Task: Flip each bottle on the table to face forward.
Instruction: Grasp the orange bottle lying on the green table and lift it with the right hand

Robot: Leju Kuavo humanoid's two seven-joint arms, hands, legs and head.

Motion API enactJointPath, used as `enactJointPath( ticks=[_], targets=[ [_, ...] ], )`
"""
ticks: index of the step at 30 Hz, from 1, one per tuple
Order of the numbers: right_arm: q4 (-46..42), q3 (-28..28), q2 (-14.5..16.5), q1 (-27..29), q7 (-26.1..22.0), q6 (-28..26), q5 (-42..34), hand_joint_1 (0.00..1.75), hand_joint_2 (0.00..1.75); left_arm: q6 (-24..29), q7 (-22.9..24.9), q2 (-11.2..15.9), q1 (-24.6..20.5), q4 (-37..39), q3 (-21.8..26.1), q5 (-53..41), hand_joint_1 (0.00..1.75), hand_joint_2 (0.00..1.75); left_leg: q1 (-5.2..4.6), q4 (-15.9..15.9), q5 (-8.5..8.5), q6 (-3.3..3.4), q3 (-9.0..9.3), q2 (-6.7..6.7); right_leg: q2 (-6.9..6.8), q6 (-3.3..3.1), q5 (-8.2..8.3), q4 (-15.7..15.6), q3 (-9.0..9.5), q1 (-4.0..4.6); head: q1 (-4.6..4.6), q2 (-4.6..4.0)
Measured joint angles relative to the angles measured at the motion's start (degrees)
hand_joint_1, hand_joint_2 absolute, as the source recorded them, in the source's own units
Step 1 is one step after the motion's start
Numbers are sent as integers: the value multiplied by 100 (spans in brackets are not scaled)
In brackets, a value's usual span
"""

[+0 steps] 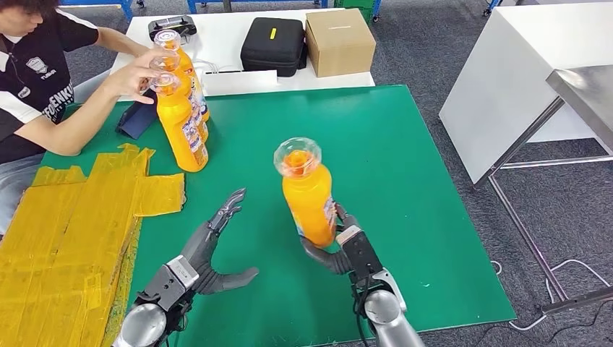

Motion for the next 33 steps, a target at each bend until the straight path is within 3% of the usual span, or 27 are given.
enactJointPath(
  ticks=[8, 14, 24, 28, 33],
  targets=[
    [613, 807, 251, -300, -37, 528, -85, 175, 175, -69, -31, 0, -293, 194, -105, 339, 0, 175, -1, 0, -1, 0, -6, 0, 1, 0, -1, 0, -5, -1, 1, 0],
    [1065, 1546, 419, -538, -168, 426, -64, 175, 175, -117, -51, -3, -513, 362, -153, 558, 0, 175, 3, 0, 0, -1, -5, 0, 1, -1, 0, 0, -5, 1, 1, 0],
    [1253, 1989, 395, -776, -207, 243, 129, 175, 175, -104, -69, -4, -578, 562, -142, 946, 2, 175, 0, 1, 0, 0, -5, 0, 1, 0, 0, 0, -5, -1, 0, 0],
    [1307, 2053, 381, -831, -207, 214, 138, 175, 175, -109, -80, -4, -579, 619, -115, 1029, 175, 175, 0, 1, 0, 0, -5, 0, 1, 0, 0, 0, -6, -1, -1, 0],
    [1358, 2109, 361, -874, -204, 153, 140, 175, 175, -117, -90, -13, -578, 669, -89, 1142, 175, 175, 1, 1, 0, 0, -5, 1, 1, 0, 0, 0, -6, 0, 0, 0]
  ],
)
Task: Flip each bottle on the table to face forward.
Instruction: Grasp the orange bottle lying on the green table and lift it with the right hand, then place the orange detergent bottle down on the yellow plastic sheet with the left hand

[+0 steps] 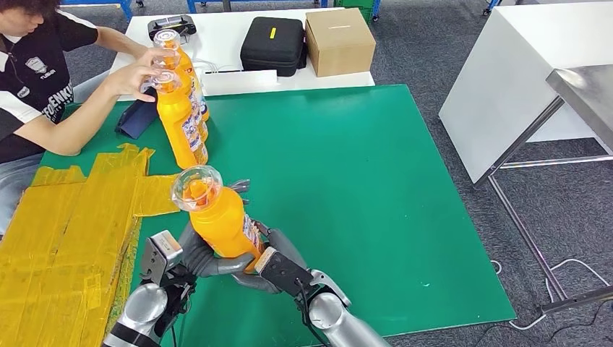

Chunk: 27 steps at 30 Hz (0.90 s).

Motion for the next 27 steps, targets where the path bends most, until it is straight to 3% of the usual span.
enactJointPath(
  ticks=[11, 15, 17, 21, 24, 27],
  targets=[
    [-25, 41, -27, 15, 11, -181, 24, 171, 175, -2, -25, -21, 8, 21, 60, 117, 175, 175, -1, 0, 0, 0, 0, 0, 0, 0, 0, 0, 1, -1, 1, 0],
    [-132, 11, -67, 43, 28, -309, 61, 1, 175, 163, -48, -64, 25, 14, 112, 1, 175, 175, -1, 0, 0, 0, 0, -1, 0, 0, 0, 0, 1, -1, 1, 0],
    [-230, -40, -96, 86, 33, -421, 75, 0, 175, 655, -39, -89, 36, -19, 171, -392, 175, 175, -1, 0, 0, 0, 0, -1, 0, 0, 0, 0, 1, -1, 1, 0],
    [-632, -245, -208, 272, 97, -706, 205, 0, 0, 2817, 485, -76, 26, -58, 477, -2669, 175, 175, 0, 0, 0, 0, 1, 1, 1, 0, 1, 0, -2, 0, -1, 0],
    [-1041, -479, -356, 413, 180, -848, 308, 0, 0, 3852, 1019, 34, -67, 53, 788, -4170, 175, 175, 3, 0, 3, -1, -1, -8, -5, 0, 0, 0, 1, 2, -1, 0],
    [-1468, -751, -496, 537, 234, -881, 379, 0, 0, 4286, 1404, 180, -185, 326, 1190, -5173, 175, 175, 3, 0, 3, -2, 0, 2, 3, -3, 3, 0, 0, 3, 1, 0]
  ],
)
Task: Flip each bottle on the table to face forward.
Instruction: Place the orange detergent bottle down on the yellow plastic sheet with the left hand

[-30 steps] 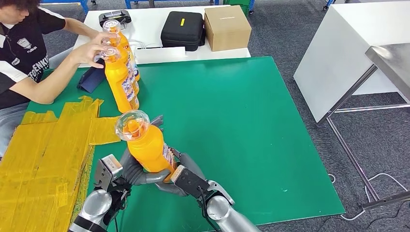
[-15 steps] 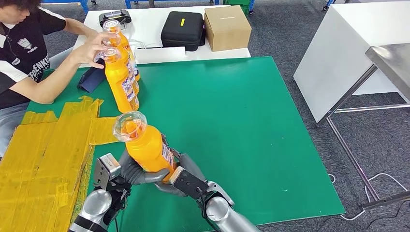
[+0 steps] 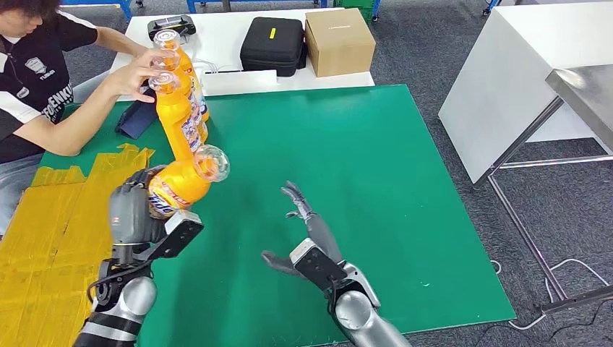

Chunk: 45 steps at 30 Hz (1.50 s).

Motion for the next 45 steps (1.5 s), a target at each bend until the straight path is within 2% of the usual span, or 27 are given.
enactJointPath(
  ticks=[3, 5, 7, 10, 15, 19, 20, 21, 24, 25, 30, 39, 45],
  targets=[
    [-280, -183, -113, 104, 27, -56, 65, 0, 0, 328, 574, 122, -37, 186, 300, -1010, 175, 175, -1, 0, 0, 0, 0, 13, 10, -10, 7, 0, -5, 0, 0, 0],
    [-473, -290, -189, 212, 25, -144, 110, 0, 0, 515, 1196, 225, -25, 298, 482, -2332, 175, 175, -1, 0, 0, 0, -1, 9, 8, -12, 6, 0, -4, 0, 0, 0],
    [-716, -435, -279, 356, 21, -203, 113, 0, 0, 409, 1720, 387, -10, 452, 663, -3380, 175, 175, -1, 0, -2, -1, -2, 10, 9, -12, 6, 0, -6, 0, 1, 0],
    [-1050, -690, -390, 549, 20, -194, 77, 0, 0, 125, 2189, 723, -65, 846, 773, -3693, 175, 175, 0, 0, -3, -1, -2, 21, 16, -13, 6, 0, -16, 1, 1, 0],
    [-1350, -908, -468, 669, 19, -162, 53, 0, 0, -95, 2389, 1058, -237, 1408, 807, -3685, 175, 175, 3, -1, 0, -3, -2, 17, 13, -14, 6, 0, -14, 5, 2, 0],
    [-1413, -979, -479, 657, 11, -107, -26, 0, 175, -308, 2551, 1239, -615, 2162, 663, -3685, 175, 175, 3, -1, 3, -3, -2, 17, 14, -15, 9, 0, -13, 5, 1, 0],
    [-1414, -989, -480, 642, 11, -77, -42, 0, 175, -305, 2484, 1259, -749, 2394, 644, -3668, 175, 175, 3, 0, 5, -3, -2, 16, 13, -15, 9, 0, -12, 5, 1, 0],
    [-1415, -994, -480, 622, 10, -48, -60, 0, 175, -294, 2379, 1265, -880, 2625, 633, -3632, 144, 175, 3, 0, 6, -3, -2, 15, 12, -15, 10, 0, -11, 5, 2, 0],
    [-1414, -994, -469, 540, 7, 14, -139, 0, 175, -202, 1903, 1221, -1241, 3254, 637, -3337, 16, 175, 2, 1, 8, -3, -2, 14, 12, -15, 11, 0, -9, 4, 2, 0],
    [-1413, -994, -465, 514, 7, 27, -171, 0, 175, -149, 1718, 1181, -1346, 3432, 650, -3182, 2, 175, 2, 1, 8, -3, -2, 14, 12, -14, 11, 0, -8, 4, 2, 0],
    [-1361, -969, -432, 434, 1, 42, -257, 0, 175, 54, 1102, 903, -1690, 4054, 757, -2605, 0, 175, 1, 1, 8, -3, -3, 14, 12, -14, 11, 1, -6, 3, 2, 0],
    [-1276, -931, -415, 395, -4, 42, -294, 0, 175, 134, 939, 677, -1865, 4455, 853, -2437, 0, 175, 3, 0, 7, -4, -2, 15, 12, -15, 10, 1, -8, 6, 2, 0],
    [-1224, -918, -415, 394, -8, 40, -318, 0, 175, 254, 614, 545, -1893, 4561, 926, -2046, 0, 175, 2, 0, 8, -3, -2, 14, 12, -15, 10, 1, -5, 5, 2, 0]
  ],
)
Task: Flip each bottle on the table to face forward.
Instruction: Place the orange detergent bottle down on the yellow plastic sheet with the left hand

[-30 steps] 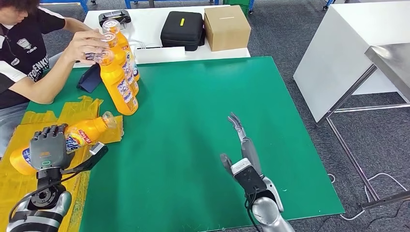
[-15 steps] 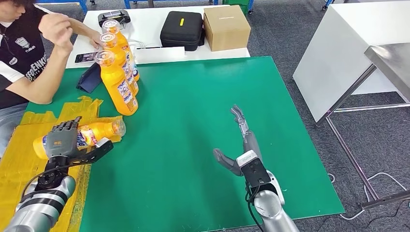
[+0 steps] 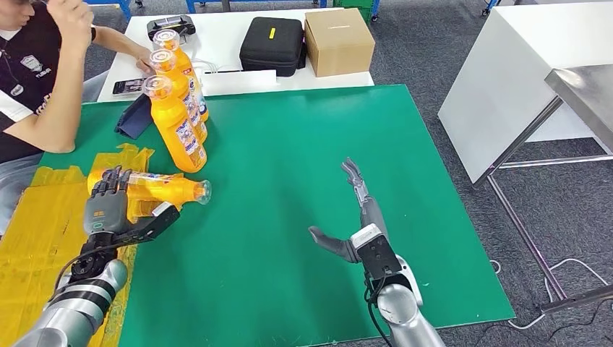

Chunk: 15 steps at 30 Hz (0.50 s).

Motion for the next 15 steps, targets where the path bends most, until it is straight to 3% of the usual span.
enactJointPath(
  ticks=[9, 11, 13, 15],
  targets=[
    [77, 1, -2, 1, -7, -1, -26, 0, 175, 113, -215, -156, 37, 19, 70, 393, 0, 175, -1, 0, 0, 0, 0, 0, 0, 0, 0, 0, 0, 0, -2, 0],
    [85, 0, -2, 7, -10, -5, -55, 0, 87, 99, -427, -188, 86, -25, 99, 694, 0, 175, 0, 0, 0, 0, 0, 1, 0, 0, 0, 0, -2, 0, -1, 0],
    [85, -3, -2, 38, -51, -14, -136, 0, 0, -117, -1003, -269, 230, -254, 160, 1495, 0, 175, 0, 1, 0, 0, 1, 1, 0, 0, 0, 0, -2, 0, -1, 0],
    [52, -20, -2, 125, -146, -23, -261, 0, 0, -721, -1733, -406, 519, -808, 205, 2798, 0, 175, -1, 1, -1, 0, 1, 0, 0, 0, 0, 0, -2, -1, -1, 0]
  ],
)
